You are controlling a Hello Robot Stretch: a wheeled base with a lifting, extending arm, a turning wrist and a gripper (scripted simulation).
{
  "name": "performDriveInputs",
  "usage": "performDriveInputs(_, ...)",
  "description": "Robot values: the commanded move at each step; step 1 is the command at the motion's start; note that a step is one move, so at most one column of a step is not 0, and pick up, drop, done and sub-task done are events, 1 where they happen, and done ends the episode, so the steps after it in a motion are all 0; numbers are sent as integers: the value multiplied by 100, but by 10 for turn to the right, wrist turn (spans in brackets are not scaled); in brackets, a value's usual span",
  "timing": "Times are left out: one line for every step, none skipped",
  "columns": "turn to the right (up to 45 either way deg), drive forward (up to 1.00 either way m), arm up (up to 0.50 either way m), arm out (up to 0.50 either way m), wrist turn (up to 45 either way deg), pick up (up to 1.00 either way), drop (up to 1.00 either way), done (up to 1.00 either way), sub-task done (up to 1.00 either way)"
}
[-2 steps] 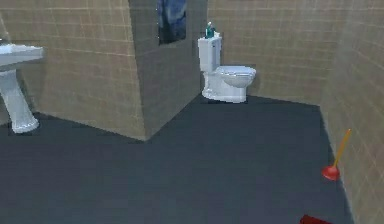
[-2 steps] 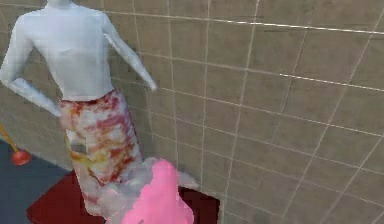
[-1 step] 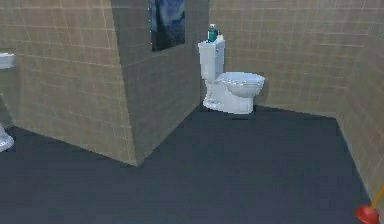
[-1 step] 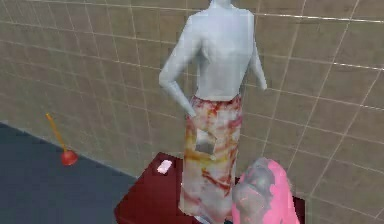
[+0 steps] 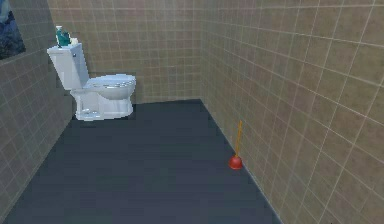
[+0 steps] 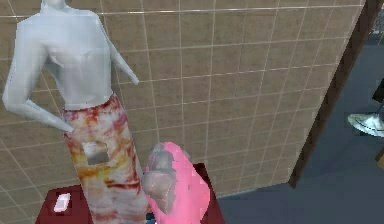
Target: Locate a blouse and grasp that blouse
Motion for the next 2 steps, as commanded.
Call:
performDriveInputs(0, 0, 50, 0, 0, 0, 0, 0, 0)
performDriveInputs(0, 0, 20, 0, 0, 0, 0, 0, 0)
